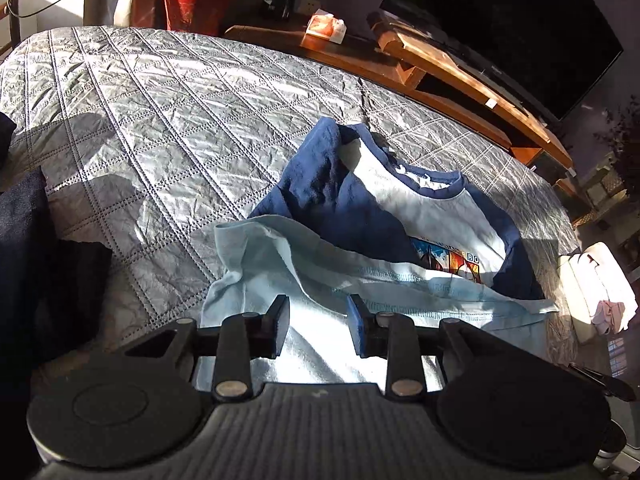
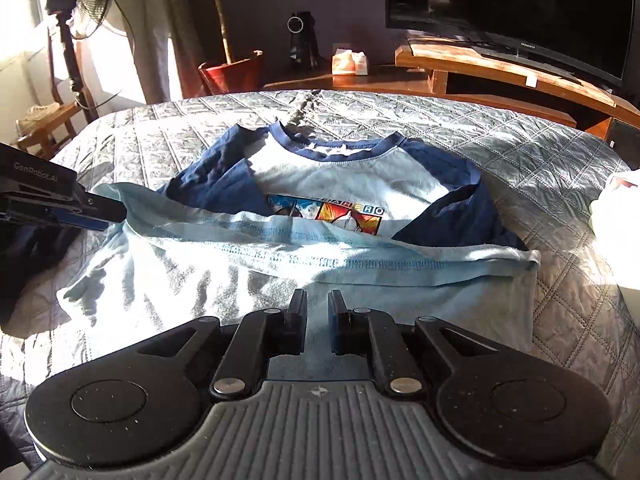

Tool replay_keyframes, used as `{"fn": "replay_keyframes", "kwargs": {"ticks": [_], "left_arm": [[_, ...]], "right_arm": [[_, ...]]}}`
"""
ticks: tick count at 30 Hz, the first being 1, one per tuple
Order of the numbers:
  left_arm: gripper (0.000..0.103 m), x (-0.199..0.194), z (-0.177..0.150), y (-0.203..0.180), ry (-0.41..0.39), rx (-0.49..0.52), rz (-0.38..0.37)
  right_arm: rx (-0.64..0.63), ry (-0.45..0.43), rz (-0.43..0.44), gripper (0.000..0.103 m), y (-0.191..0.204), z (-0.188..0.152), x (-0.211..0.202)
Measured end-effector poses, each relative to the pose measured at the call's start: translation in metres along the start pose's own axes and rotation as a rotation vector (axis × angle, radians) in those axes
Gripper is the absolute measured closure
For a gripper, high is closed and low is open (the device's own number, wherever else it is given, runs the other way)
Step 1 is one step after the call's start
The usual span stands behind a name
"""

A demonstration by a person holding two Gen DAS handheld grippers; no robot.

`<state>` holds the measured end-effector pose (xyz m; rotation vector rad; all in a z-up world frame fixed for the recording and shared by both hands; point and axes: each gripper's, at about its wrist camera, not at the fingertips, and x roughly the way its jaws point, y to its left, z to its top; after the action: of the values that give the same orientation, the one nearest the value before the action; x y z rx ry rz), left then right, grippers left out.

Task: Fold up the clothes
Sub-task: 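Open both grippers and smooth the folded hem edge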

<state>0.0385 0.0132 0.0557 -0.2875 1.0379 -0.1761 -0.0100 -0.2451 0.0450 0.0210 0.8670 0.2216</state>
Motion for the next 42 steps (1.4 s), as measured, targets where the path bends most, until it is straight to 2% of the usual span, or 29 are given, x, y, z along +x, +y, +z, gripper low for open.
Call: {"fn": "replay_keyframes", "kwargs": {"ticks": [1,3,7,12,13,15,17,19,21,23,25,27,32,36,37,40,42], "left_arm": [[0.076,0.007,-0.007,-0.002,0.033,0.012,0.006],[0.076,0.019,-0.018,-0.007,0.075,0.048,0.018],[0.074,0.022,-0.027,-0.025,0.058,0.173,0.066],[0.070,0.022,-0.028,-0.032,0.060,0.208,0.086],[0.070,0.022,-0.027,-0.032,0.062,0.205,0.084],[0.070,0.022,-0.025,-0.029,0.067,0.184,0.075],[0.070,0.022,-0.021,-0.025,0.071,0.156,0.066],[0.070,0.024,-0.016,-0.020,0.071,0.123,0.059],[0.070,0.026,-0.010,-0.017,0.067,0.092,0.053],[0.070,0.027,-0.004,-0.014,0.062,0.061,0.046],[0.070,0.027,0.002,-0.011,0.054,0.031,0.031],[0.069,0.025,0.008,-0.007,0.040,-0.009,0.009],[0.067,0.031,0.025,0.012,0.047,-0.148,-0.078],[0.067,0.027,0.038,0.019,0.010,-0.188,-0.080],[0.067,0.025,0.040,0.020,0.005,-0.186,-0.079],[0.066,0.023,0.041,0.014,0.015,-0.116,-0.052],[0.065,0.024,0.040,0.008,0.020,-0.062,-0.021]], "right_arm": [[-0.013,0.038,0.017,0.089,0.003,0.000,0.007],[-0.055,0.049,-0.003,0.089,0.008,0.000,0.013],[-0.060,0.044,-0.044,0.087,0.001,0.011,0.029],[-0.062,-0.023,-0.148,0.083,-0.014,0.044,0.058],[-0.045,-0.037,-0.167,0.079,-0.018,0.048,0.060],[0.005,-0.060,-0.193,0.078,-0.028,0.056,0.062],[0.059,-0.092,-0.165,0.078,-0.034,0.058,0.048],[0.066,-0.126,-0.067,0.077,-0.029,0.049,0.023],[0.033,-0.063,0.052,0.066,-0.016,0.034,0.013],[-0.011,-0.008,0.085,0.070,-0.003,0.017,0.014],[-0.017,0.041,0.097,0.069,0.005,0.003,0.023],[-0.010,0.022,0.082,0.069,0.009,0.003,0.027],[-0.040,-0.023,0.000,0.064,0.012,0.028,0.053],[-0.007,-0.063,-0.074,0.063,0.001,0.046,0.065],[0.032,-0.073,-0.073,0.062,-0.005,0.049,0.061],[0.108,-0.094,0.021,0.062,-0.009,0.041,0.034],[0.087,-0.051,0.098,0.062,0.001,0.026,0.026]]}}
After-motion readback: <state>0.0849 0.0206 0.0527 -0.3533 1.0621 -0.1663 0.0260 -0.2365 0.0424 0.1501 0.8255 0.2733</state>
